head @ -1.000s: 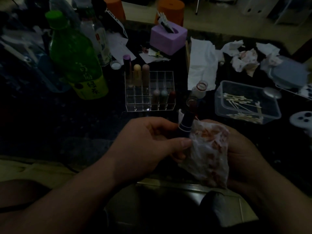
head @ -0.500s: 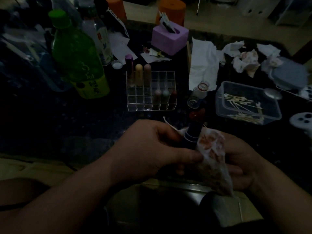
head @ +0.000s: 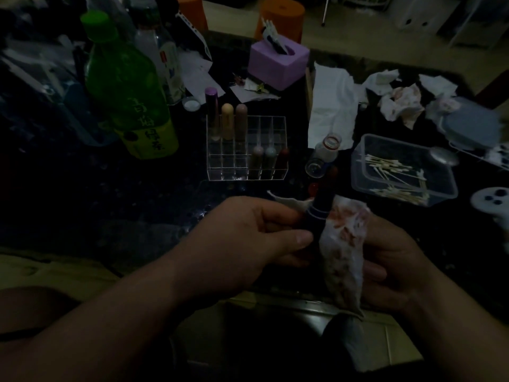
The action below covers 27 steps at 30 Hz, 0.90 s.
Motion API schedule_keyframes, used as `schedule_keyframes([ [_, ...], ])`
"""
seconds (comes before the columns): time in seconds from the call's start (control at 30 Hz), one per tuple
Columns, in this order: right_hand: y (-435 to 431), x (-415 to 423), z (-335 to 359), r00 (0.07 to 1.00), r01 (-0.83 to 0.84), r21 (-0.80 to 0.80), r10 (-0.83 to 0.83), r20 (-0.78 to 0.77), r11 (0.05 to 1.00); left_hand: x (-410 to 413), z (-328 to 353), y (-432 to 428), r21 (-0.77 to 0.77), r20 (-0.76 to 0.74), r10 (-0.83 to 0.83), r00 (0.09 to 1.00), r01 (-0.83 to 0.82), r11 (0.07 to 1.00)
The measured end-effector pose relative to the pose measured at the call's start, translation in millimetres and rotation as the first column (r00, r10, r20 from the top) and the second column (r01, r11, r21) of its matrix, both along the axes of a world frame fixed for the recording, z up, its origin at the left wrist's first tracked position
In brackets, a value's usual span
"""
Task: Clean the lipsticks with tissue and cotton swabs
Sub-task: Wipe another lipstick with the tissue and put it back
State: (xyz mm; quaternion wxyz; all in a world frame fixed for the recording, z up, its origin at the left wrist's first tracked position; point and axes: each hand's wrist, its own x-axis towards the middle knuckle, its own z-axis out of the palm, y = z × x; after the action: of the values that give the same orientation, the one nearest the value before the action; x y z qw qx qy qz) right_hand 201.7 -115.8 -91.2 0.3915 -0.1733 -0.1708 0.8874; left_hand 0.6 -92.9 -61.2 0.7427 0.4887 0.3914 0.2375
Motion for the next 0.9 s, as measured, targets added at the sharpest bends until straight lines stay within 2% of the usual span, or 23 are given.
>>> schedule_keyframes([
  [0.1, -1.9, 5.1, -5.8, 0.992, 0.035, -0.001, -0.035, 0.117, 0.999, 3.1, 0.3, -0.6, 0.072, -0.083, 0.071, 0.994, -0.065, 0.995],
  [0.17, -1.4, 3.6, -6.2, 0.995, 0.016, -0.005, -0.016, 0.103, 1.0, 4.6, -1.8, -0.7, 0.124, -0.123, 0.118, 0.985, -0.103, 0.987],
  [0.23, -0.2, 2.5, -0.6, 1.0, 0.026, -0.046, -0.026, 0.013, 0.999, 6.8, -2.8, -0.5, 0.15, -0.145, 0.159, 0.977, -0.137, 0.979],
  [0.3, 1.3, 5.3, 2.4, 0.999, 0.03, -0.05, -0.028, 0.046, 0.998, 8.3, -3.9, -0.3, 0.147, -0.149, 0.138, 0.979, -0.116, 0.982],
  [0.37, 2.1, 3.1, 3.7, 0.995, 0.008, 0.05, -0.013, 0.102, 0.999, 7.9, -2.7, -0.7, 0.137, -0.163, 0.051, 0.985, -0.028, 0.99],
  [0.47, 2.2, -0.4, 7.8, 0.998, -0.004, 0.094, -0.003, 0.067, 0.996, 6.7, -0.9, -3.1, 0.122, -0.164, -0.024, 0.986, 0.045, 0.992],
  [0.57, 0.2, -0.5, 7.2, 0.998, 0.065, 0.018, -0.065, 0.014, 0.998, 6.6, 0.2, -3.3, 0.188, -0.2, 0.026, 0.979, 0.013, 0.982],
  [0.77, -1.2, 2.3, -3.3, 0.982, 0.084, 0.08, -0.097, 0.164, 0.993, 7.7, 1.6, -4.3, 0.217, -0.26, 0.17, 0.951, -0.114, 0.969],
  [0.9, -1.1, 3.8, -3.1, 0.995, 0.052, 0.1, -0.059, 0.076, 0.994, 6.9, 1.9, -4.0, 0.194, -0.229, 0.158, 0.96, -0.114, 0.974],
])
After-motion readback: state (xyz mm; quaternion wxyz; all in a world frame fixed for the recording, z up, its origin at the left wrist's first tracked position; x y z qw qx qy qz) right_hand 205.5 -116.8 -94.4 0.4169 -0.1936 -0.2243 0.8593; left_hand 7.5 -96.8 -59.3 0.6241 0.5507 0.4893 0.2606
